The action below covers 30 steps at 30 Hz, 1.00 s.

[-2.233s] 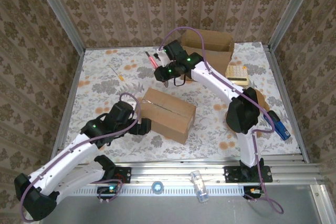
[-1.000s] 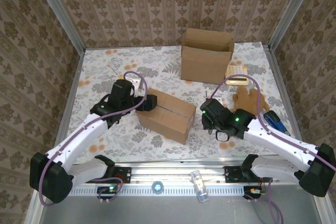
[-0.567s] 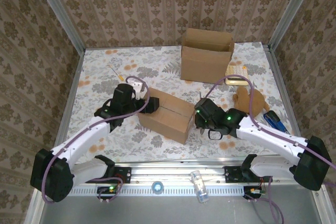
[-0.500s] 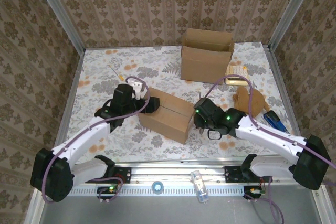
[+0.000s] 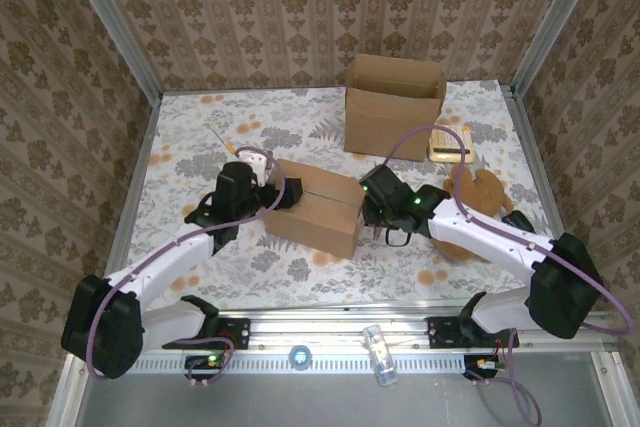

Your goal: Unpack the express box

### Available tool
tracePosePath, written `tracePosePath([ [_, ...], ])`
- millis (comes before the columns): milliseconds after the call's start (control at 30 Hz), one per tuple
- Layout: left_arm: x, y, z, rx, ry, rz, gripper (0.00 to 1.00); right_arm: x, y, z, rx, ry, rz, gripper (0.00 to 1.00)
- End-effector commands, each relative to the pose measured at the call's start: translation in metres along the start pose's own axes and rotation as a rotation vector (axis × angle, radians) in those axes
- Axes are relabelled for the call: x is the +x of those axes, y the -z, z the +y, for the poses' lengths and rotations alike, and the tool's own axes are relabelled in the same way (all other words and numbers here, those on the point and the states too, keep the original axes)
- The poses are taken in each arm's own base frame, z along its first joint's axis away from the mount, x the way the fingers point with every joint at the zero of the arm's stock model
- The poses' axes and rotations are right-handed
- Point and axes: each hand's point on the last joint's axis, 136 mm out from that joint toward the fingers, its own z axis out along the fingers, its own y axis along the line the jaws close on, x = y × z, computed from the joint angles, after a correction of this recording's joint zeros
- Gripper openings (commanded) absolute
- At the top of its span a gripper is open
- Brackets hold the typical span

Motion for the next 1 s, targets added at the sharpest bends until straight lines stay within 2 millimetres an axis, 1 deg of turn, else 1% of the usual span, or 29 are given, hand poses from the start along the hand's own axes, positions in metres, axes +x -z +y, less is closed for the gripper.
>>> tracePosePath([
  [0, 0.018, -0.006, -0.001, 0.01, -0.01, 0.051, 1.0, -0.04, 0.004, 0.032, -0.117, 0.009, -0.092, 0.0],
  [133, 0.005, -0.006, 0.0, -0.005, -0.009, 0.005, 1.0, -0.045, -0.007, 0.028, -0.107, 0.006, -0.076, 0.0],
  [333, -0.012, -0.005, -0.004, 0.007, -0.002, -0.05, 1.0, -0.043, -0.015, 0.025, -0.1, 0.003, -0.061, 0.0],
  [467, -0.014, -0.008, -0.002, -0.01, 0.003, -0.048, 1.0, -0.041, -0.016, 0.022, -0.096, 0.0, -0.057, 0.0],
  [667, -0.003, -0.015, 0.008, -0.051, 0.018, -0.019, 1.0, -0.04, -0.015, 0.02, -0.094, -0.002, -0.056, 0.0],
  [800, 0.007, -0.013, 0.02, -0.113, 0.031, 0.019, 1.0, -0.039, -0.01, 0.017, -0.092, -0.003, -0.053, 0.0],
  [933, 0.018, -0.009, 0.029, -0.162, 0.036, 0.051, 0.98, -0.037, -0.002, 0.011, -0.091, -0.011, -0.054, 0.0],
  [967, 0.021, -0.009, 0.031, -0.167, 0.038, 0.057, 0.97, -0.038, 0.004, 0.01, -0.098, -0.014, -0.06, 0.0],
])
